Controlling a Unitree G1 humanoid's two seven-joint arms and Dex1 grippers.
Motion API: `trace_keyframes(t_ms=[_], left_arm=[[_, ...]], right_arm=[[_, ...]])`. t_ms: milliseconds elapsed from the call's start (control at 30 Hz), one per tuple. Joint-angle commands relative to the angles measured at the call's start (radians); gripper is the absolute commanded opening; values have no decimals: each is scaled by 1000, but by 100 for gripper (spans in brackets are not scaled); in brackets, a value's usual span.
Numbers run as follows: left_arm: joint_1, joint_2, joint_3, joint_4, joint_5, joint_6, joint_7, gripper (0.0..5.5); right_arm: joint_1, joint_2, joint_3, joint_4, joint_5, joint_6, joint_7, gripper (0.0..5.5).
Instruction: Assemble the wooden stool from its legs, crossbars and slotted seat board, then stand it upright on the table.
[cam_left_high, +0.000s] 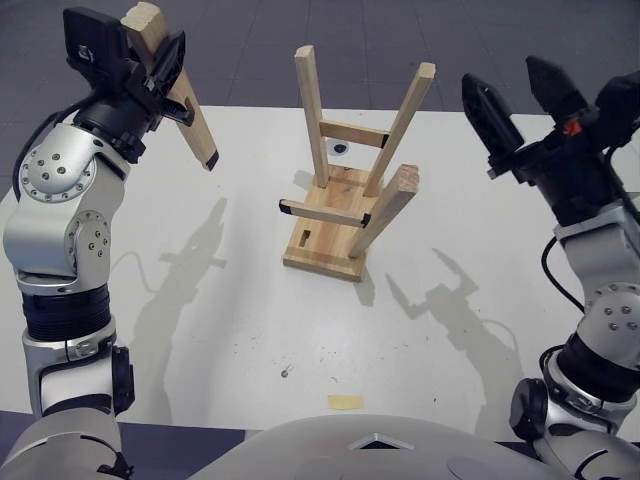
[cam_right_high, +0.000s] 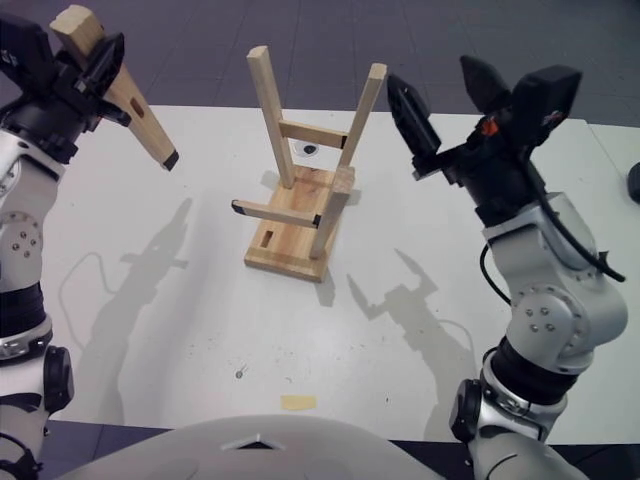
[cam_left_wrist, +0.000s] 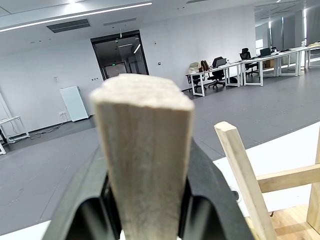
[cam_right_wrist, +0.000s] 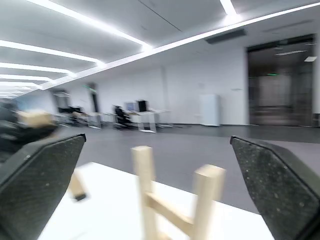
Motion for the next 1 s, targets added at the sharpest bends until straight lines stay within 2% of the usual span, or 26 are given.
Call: trace_keyframes(t_ms=[33,233,300,567,867,1000], left_arm=[[-2,-22,6,19,8,25,-25,102],[-14,-66,-11,14,-5,67,-43,102],[-13,-83,-14,-6,-37,116,-45,102],[97,-211,-43,-114,-35,219,64,102],[62,-217,-20,-164,-94,276,16,102],[65,-214,5,-180,-110,301,26,102]], right_arm=[[-7,-139,68,19,137,77,184,540],[-4,-257,301,110,-105,-38,410,540],[-7,-253,331,121,-149,-80,436,511],[35,-227,336,114,-168,-125,431,380],[98,-246,368,131,-213,-134,448,230],[93,-228,374,111,-238,-153,403,223]])
